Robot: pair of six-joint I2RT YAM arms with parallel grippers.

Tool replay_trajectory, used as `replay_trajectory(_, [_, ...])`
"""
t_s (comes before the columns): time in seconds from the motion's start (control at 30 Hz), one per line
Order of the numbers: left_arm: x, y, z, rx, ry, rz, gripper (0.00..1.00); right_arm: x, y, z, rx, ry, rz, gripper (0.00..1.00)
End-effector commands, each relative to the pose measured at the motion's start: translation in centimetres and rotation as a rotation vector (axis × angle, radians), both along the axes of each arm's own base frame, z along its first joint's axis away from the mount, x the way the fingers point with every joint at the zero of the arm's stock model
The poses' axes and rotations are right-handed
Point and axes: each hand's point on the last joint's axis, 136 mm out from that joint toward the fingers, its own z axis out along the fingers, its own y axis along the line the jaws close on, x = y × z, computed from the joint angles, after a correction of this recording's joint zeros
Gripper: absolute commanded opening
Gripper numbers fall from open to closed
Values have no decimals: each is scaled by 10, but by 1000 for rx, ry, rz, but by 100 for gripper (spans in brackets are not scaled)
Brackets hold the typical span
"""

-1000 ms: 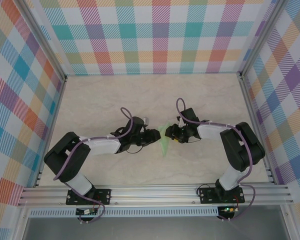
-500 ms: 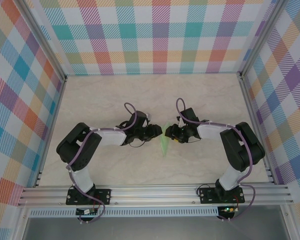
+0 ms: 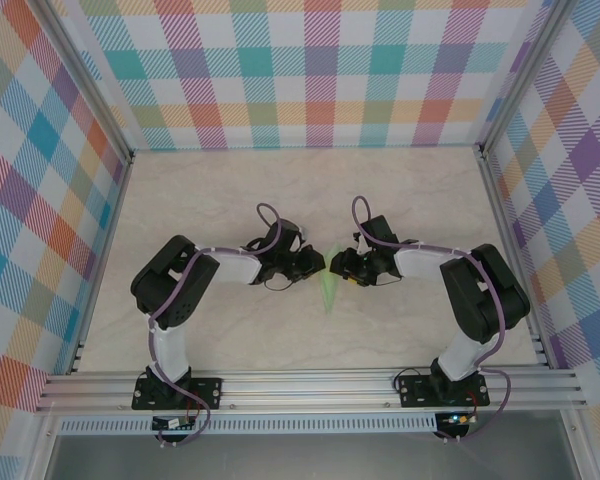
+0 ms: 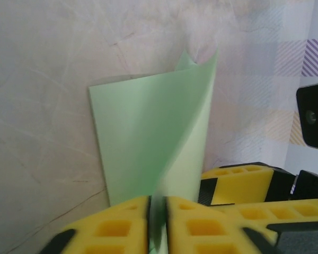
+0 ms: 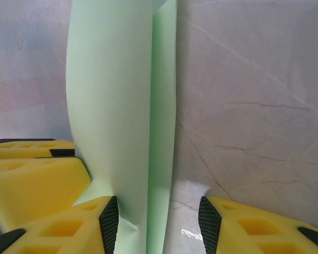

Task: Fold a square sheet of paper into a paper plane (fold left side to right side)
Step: Fold the wing for the fifth time at the center of the table.

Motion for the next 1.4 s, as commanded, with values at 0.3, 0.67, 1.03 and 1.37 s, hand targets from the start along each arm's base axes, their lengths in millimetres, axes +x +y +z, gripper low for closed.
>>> replay_trajectory(0.3, [13, 3, 2, 22, -43, -15, 0, 20, -8, 38, 89, -70, -20, 58])
replay_trajectory(0.67, [11, 7, -4, 44, -41, -18, 0, 44, 10, 48, 179, -76, -44, 87])
replay_trajectory(1.03, [10, 6, -3, 37, -40, -19, 0, 66, 19, 40, 174, -36, -75, 97])
replay_trajectory(1.37, [10, 7, -5, 40, -38, -17, 0, 70, 27, 28, 174, -4, -57, 95])
